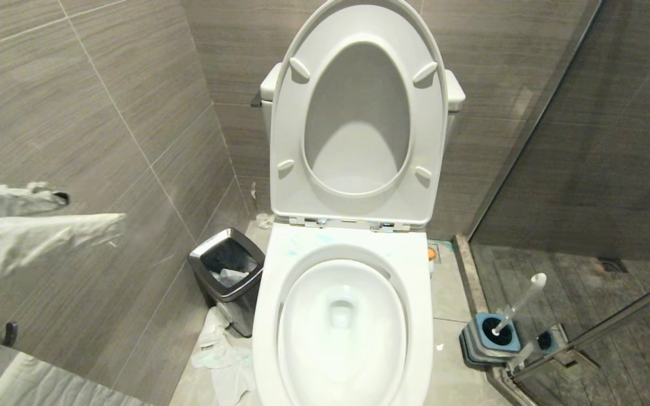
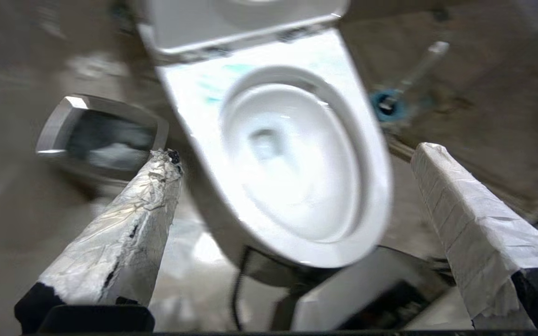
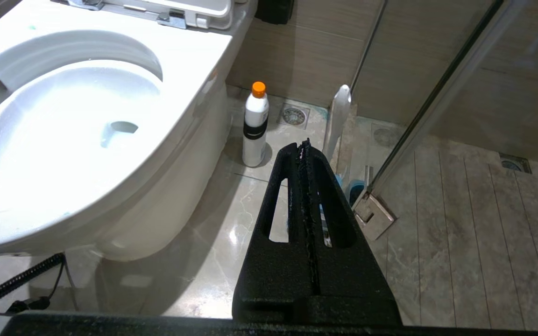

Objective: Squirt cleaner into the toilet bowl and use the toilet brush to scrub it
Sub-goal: Pour in the cleaning agent

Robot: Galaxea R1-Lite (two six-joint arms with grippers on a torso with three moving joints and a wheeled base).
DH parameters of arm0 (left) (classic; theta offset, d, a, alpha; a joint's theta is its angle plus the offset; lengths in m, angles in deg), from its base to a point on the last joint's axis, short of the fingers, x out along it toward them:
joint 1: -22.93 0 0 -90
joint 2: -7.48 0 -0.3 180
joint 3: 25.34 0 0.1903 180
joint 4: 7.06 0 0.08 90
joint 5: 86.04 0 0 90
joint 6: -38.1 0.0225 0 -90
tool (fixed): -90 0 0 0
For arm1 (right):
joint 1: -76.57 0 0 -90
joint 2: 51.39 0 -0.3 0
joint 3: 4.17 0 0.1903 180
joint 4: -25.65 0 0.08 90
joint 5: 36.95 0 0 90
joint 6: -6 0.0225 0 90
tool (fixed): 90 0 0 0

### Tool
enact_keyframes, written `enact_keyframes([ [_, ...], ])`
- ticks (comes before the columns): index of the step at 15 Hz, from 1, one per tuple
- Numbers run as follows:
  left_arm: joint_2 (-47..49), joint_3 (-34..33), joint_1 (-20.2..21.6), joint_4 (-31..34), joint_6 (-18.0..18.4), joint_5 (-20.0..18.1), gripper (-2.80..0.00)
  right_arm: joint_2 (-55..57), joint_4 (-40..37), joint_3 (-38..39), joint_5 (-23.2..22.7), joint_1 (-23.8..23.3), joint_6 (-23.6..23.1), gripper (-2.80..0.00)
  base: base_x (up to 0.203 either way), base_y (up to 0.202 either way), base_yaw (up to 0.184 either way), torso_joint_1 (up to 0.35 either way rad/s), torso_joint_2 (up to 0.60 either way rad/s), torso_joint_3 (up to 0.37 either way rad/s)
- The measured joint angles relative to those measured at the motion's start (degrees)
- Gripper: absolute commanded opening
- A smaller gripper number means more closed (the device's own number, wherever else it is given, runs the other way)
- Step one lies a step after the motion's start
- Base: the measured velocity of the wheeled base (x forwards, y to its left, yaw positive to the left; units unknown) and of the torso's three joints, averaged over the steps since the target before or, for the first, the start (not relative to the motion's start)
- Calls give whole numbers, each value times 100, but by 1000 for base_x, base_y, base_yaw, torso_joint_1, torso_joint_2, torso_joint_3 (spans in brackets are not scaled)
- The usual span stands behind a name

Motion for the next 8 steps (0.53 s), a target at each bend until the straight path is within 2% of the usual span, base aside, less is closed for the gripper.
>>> enact_keyframes([
  [1, -334, -84, -19, 127, 219, 305, 0, 0, 0, 0, -2, 0, 2, -280, 0, 0, 0, 0, 0, 0],
  [3, -932, -252, 10, 280, 566, 664, 0, 0, -2, 0, 2, 0, 0, -280, 0, 0, 0, 0, 0, 0],
  [4, -1199, -307, 65, 307, 674, 776, -280, 0, 0, 0, 2, 0, 0, -280, 0, 0, 0, 0, 0, 0],
  [8, -1845, -420, 324, 289, 826, 858, -280, 0, -2, 0, 1, 0, -2, -280, 0, 0, 0, 0, 0, 0],
])
